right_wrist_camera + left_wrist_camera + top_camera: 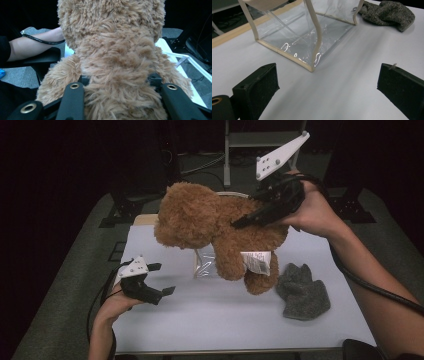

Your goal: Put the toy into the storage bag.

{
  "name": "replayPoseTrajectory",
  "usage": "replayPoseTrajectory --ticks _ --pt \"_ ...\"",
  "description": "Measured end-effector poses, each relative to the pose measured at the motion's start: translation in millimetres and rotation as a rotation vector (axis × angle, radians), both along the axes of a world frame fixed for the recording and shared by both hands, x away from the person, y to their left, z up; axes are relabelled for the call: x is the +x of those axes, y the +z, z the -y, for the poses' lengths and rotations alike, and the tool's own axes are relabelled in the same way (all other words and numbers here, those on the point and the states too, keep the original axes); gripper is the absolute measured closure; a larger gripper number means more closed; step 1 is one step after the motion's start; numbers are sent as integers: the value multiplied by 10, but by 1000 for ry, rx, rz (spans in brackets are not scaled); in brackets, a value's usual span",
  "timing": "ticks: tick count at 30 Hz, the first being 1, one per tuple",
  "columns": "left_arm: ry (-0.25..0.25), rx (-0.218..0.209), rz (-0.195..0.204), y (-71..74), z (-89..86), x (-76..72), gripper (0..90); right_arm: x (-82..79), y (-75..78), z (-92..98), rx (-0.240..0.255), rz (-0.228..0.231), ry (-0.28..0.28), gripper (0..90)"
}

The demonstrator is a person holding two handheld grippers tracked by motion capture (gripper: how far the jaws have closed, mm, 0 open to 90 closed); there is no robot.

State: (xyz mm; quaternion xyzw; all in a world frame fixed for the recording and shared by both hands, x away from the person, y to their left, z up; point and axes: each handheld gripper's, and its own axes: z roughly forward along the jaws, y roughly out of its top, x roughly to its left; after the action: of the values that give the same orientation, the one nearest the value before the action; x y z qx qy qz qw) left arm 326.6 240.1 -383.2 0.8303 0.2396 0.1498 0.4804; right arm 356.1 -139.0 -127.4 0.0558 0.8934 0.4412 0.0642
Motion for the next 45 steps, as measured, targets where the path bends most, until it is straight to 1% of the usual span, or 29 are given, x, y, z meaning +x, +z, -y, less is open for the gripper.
replayPoseTrajectory --ticks 6,9,22,29,35,41,45 --pt "-6 15 -17 -64 52 21 27 104 111 -48 -8 2 -14 560" --pt "-11 16 -20 -79 67 25 27 137 148 -80 -12 2 -8 560" --pt "-7 16 -24 -74 44 12 27 315 347 -219 -41 11 -8 559" --pt "-4 12 -23 -79 41 12 27 466 434 -285 -49 13 -18 559" --pt "-5 14 -27 -102 59 22 27 611 459 -325 -40 9 -22 559" --pt "4 6 -24 -84 20 19 27 754 484 -357 -51 7 -36 558" --pt "8 8 -26 -85 12 20 27 873 519 -380 -58 2 -45 559"
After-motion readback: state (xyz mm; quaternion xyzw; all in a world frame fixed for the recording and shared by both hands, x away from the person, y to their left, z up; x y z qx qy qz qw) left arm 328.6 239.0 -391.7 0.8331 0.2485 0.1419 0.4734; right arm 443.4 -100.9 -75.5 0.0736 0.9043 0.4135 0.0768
